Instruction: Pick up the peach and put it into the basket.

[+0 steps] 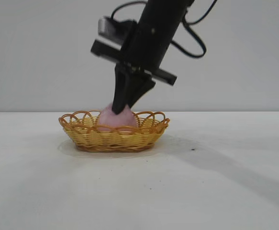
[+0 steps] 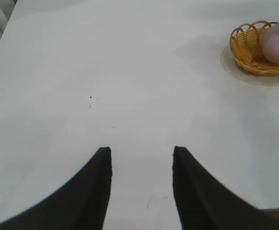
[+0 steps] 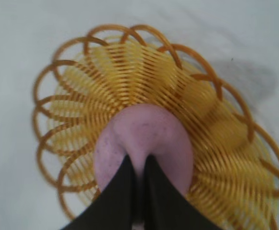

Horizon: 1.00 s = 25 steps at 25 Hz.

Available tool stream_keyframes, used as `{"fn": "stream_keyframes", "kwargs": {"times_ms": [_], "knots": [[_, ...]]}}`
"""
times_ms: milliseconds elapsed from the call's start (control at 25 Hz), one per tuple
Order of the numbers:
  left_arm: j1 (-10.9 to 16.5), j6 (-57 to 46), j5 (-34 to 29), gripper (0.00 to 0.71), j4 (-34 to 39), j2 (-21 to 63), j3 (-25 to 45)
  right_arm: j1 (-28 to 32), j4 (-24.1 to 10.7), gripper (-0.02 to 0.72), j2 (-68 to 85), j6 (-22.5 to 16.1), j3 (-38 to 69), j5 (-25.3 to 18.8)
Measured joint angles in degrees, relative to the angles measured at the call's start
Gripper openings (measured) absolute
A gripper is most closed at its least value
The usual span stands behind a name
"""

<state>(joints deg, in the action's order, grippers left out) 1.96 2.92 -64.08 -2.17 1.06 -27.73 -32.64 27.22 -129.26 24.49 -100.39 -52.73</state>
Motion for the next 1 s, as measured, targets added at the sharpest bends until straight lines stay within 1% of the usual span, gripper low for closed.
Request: {"fn": "stream_keyframes", "kwargs": {"times_ms": [40, 120, 240, 280, 320, 360, 400, 440, 480, 600, 640, 720, 840, 920, 960, 1000], "knots": [[0.00, 0.00, 0.00, 0.243, 0.00, 0.00, 0.00, 0.00, 0.00, 0.057, -0.03, -0.33, -0.51, 0.00], [0.00, 0.00, 0.00, 0.243, 0.00, 0.00, 0.00, 0.00, 0.00, 0.151, -0.03, -0.96, -2.16, -1.13], [0.00, -0.04, 0.00, 0.243, 0.00, 0.00, 0.00, 0.12, -0.12, 0.314, -0.03, -1.86, -5.62, -4.49], [0.00, -0.04, 0.00, 0.243, 0.00, 0.00, 0.00, 0.39, 0.00, 0.351, 0.57, -2.74, -6.30, -5.19], [0.00, -0.04, 0.00, 0.243, 0.00, 0.00, 0.00, 0.79, 0.10, 0.368, 1.20, -3.29, -6.62, -5.64], [0.00, -0.04, 0.00, 0.243, 0.00, 0.00, 0.00, 1.17, 0.10, 0.351, 2.22, -3.79, -6.76, -6.05], [0.00, -0.04, 0.00, 0.243, 0.00, 0.00, 0.00, 1.50, -0.20, 0.351, 3.31, -4.60, -6.92, -6.48], [0.00, -0.04, 0.00, 0.243, 0.00, 0.00, 0.00, 1.84, -1.09, 0.391, 4.48, -5.69, -7.01, -7.05], [0.00, -0.04, 0.00, 0.243, 0.00, 0.00, 0.00, 2.19, -2.47, 0.377, 5.41, -6.56, -6.91, -7.61], [0.00, -0.04, 0.00, 0.243, 0.00, 0.00, 0.00, 4.66, -8.43, 0.377, 8.07, -9.40, -4.48, -8.00], [0.00, -0.14, 0.00, 0.243, 0.00, 0.00, 0.00, 6.13, -9.60, 0.377, 8.44, -10.43, -3.26, -7.75], [0.00, -0.14, 0.00, 0.243, 0.00, 0.00, 0.00, 11.07, -11.39, 0.377, 8.56, -13.01, -0.89, -6.78], [0.00, -0.14, 0.00, 0.243, 0.00, 0.00, 0.00, 18.86, -12.95, 0.377, 8.56, -16.33, 3.15, -5.63], [0.00, -0.14, 0.00, 0.243, 0.00, 0.00, 0.00, 22.73, -13.51, 0.377, 8.56, -17.53, 5.26, -4.95], [0.00, -0.14, 0.00, 0.243, 0.00, 0.00, 0.00, 24.37, -13.60, 0.323, 8.56, -18.11, 5.78, -4.63], [0.00, -0.14, 0.00, 0.243, 0.00, 0.00, 0.00, 25.73, -13.60, 0.311, 8.56, -18.57, 6.20, -4.35]]}}
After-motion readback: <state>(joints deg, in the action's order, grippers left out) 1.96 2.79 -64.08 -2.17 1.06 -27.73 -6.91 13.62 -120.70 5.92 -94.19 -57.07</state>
